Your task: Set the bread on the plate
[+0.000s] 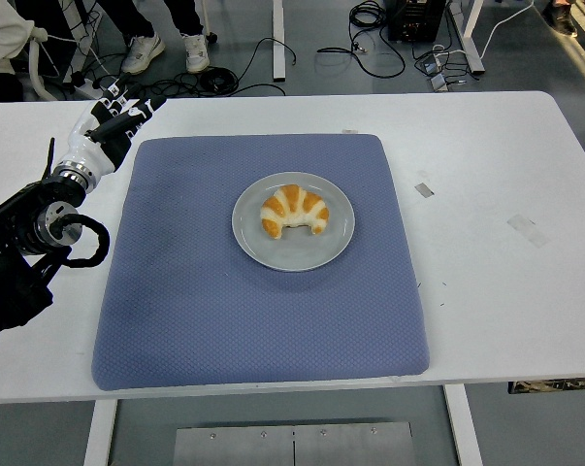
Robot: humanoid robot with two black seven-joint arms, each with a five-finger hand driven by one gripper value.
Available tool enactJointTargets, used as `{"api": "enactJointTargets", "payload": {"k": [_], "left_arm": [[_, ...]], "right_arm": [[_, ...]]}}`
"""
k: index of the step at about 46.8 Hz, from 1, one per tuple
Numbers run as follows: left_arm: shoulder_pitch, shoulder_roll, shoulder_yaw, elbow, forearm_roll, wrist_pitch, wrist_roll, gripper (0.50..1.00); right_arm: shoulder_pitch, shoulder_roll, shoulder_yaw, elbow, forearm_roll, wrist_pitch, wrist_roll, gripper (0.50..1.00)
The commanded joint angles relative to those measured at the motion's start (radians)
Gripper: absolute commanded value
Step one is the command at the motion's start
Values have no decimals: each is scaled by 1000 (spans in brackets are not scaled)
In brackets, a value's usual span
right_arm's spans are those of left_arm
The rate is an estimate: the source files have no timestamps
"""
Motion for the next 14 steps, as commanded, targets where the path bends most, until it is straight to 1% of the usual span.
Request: {"api": "enactJointTargets", "payload": {"k": [1,14], "left_arm": [[4,-3,-3,0,0,-2,0,983],[5,-19,-3,0,0,-2,-17,984]], "right_arm": [[0,0,2,0,0,0,0,1000],[0,0,0,0,0,0,0,1000]]}}
